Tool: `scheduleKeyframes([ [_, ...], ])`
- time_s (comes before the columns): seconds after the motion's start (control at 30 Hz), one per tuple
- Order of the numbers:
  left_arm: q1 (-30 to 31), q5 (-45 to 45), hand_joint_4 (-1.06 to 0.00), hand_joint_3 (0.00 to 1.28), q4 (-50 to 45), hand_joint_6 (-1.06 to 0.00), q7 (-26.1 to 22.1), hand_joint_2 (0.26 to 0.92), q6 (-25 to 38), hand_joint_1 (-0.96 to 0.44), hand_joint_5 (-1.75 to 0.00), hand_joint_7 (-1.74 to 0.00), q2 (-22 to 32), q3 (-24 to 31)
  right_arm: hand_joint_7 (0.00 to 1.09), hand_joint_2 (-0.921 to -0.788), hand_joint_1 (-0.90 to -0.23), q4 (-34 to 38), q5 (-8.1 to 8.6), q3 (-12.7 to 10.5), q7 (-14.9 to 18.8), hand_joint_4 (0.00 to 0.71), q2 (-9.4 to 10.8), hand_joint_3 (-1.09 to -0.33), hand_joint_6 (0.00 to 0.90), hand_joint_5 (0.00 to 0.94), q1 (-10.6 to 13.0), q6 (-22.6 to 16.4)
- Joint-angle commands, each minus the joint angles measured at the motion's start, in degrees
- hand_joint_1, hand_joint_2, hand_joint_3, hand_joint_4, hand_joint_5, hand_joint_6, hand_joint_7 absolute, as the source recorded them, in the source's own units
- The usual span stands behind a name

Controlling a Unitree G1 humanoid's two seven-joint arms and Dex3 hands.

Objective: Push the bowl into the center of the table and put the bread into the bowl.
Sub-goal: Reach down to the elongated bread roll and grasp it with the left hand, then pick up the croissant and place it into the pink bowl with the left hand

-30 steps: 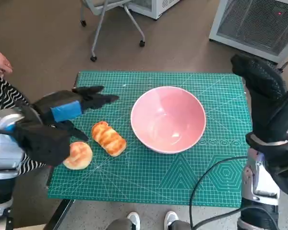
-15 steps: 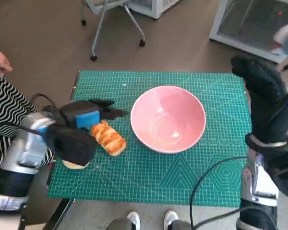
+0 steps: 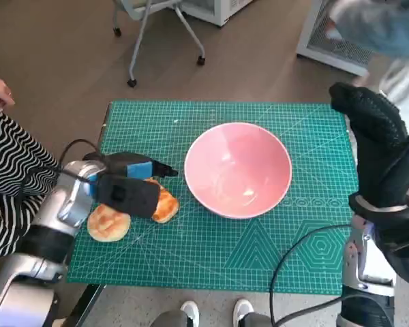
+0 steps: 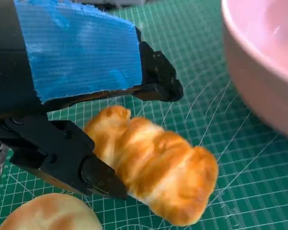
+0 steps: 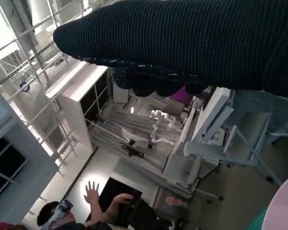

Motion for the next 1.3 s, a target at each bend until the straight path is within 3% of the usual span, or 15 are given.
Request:
scheduleKeyframes([
  [0.03, -1.39, 2.55, -0.53, 0.05, 3.51, -0.61, 1.74, 0.78, -0.03, 0.06, -0.06, -0.07, -0.49, -2.07, 0.5, -0.921, -0.723, -0.42, -0.16, 0.02, -0.49, 0.151, -0.02, -0.748, 0.078, 0.004, 1.6, 0.81],
  [0.17, -1.9, 3.58, -0.64, 0.05, 5.78, -0.69, 3.37, 0.803, -1.66, 0.07, -0.09, -0.11, -0.43, -3.27, 0.5, -0.921, -0.724, -0.9, -0.24, 0.07, -0.62, 0.149, 0.03, -0.747, 0.078, 0.003, 1.96, 0.9],
  [0.23, -2.22, 3.76, -0.74, 0.05, 6.77, -0.75, 3.82, 0.821, -2.43, 0.07, -0.15, -0.15, -0.38, -3.71, 0.5, -0.921, -0.725, -0.99, -0.28, 0.06, -0.67, 0.148, 0.01, -0.747, 0.076, 0.002, 2.07, 0.94],
  [0.27, -2.34, 3.77, -0.73, 0.06, 7.14, -0.68, 3.96, 0.857, -2.79, 0.04, -0.52, -0.51, -0.32, -3.85, 0.5, -0.921, -0.727, -1.06, -0.3, 0.08, -0.7, 0.147, 0.01, -0.747, 0.075, 0.002, 2.14, 0.96],
  [0.3, -2.53, 3.79, -0.72, 0.08, 7.56, -0.63, 4.04, 0.88, -3.32, 0.03, -0.77, -0.76, -0.22, -3.98, 0.5, -0.921, -0.728, -1.11, -0.3, 0.1, -0.73, 0.146, 0.01, -0.747, 0.074, 0.001, 2.17, 1.0],
  [0.33, -2.75, 3.7, -0.72, 0.08, 7.81, -0.61, 4.1, 0.895, -4.1, 0.02, -0.94, -0.88, 0.04, -4.03, 0.5, -0.921, -0.729, -1.03, -0.24, 0.1, -0.72, 0.145, 0.01, -0.747, 0.073, 0.001, 2.16, 1.04],
  [0.43, -3.08, 3.34, -0.74, 0.07, 8.04, -0.65, 4.22, 0.897, -5.61, 0.01, -1.12, -0.98, 0.59, -3.9, 0.5, -0.921, -0.73, -0.95, -0.11, 0.11, -0.71, 0.145, 0.04, -0.746, 0.071, 0.0, 2.17, 1.15],
  [0.9, -1.67, -4.24, -0.79, 0.06, -3.82, -0.68, 1.2, 0.891, -8.36, 0.0, -1.0, -1.17, 5.74, 3.49, 0.51, -0.921, -0.72, -0.59, 0.15, 0.19, -0.8, 0.147, 0.59, -0.747, 0.071, 0.001, 2.51, 1.18],
  [1.3, -1.51, -14.41, -0.86, 0.02, -20.49, -0.7, -2.48, 0.893, -2.75, 0.0, -0.9, -1.17, 8.22, 13.72, 0.51, -0.921, -0.722, -0.42, 1.19, 0.07, -0.12, 0.147, 0.59, -0.747, 0.07, 0.001, 2.39, 1.73],
])
